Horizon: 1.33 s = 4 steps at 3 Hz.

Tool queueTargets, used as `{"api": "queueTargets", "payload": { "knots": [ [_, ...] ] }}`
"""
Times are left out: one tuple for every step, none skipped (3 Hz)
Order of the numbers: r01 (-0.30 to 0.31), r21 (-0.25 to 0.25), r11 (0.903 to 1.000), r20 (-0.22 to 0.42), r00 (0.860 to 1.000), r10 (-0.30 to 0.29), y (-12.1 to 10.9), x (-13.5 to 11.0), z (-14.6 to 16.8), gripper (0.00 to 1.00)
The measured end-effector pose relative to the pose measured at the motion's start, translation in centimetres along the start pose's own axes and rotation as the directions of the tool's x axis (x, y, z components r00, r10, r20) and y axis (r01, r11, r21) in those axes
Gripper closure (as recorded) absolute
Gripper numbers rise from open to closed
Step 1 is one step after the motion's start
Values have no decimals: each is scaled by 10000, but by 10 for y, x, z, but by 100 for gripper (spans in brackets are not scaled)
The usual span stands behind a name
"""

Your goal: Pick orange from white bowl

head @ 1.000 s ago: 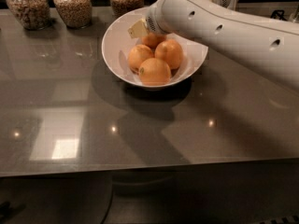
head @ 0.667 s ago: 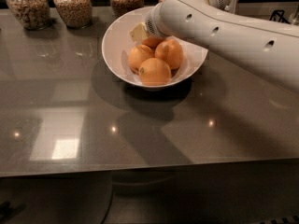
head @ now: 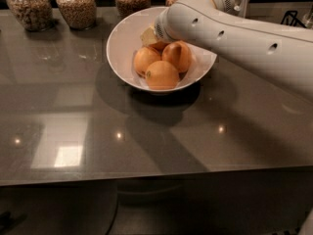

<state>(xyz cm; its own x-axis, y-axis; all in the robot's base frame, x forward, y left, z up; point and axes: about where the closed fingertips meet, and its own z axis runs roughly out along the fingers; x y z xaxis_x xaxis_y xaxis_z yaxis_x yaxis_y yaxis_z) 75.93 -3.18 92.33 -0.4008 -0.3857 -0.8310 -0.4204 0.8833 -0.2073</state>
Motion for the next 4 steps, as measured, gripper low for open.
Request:
{"api": "queueTargets", "payload": {
  "knots": [
    [-298,141,9995,-167,9994,300,-7,6,10,39],
    [-320,149,9994,-179,9993,323,-7,5,9,55],
    [-692,110,9975,-305,9971,695,-8,11,11,79],
    [-692,110,9975,-305,9971,695,-9,7,11,99]
  ]
}}
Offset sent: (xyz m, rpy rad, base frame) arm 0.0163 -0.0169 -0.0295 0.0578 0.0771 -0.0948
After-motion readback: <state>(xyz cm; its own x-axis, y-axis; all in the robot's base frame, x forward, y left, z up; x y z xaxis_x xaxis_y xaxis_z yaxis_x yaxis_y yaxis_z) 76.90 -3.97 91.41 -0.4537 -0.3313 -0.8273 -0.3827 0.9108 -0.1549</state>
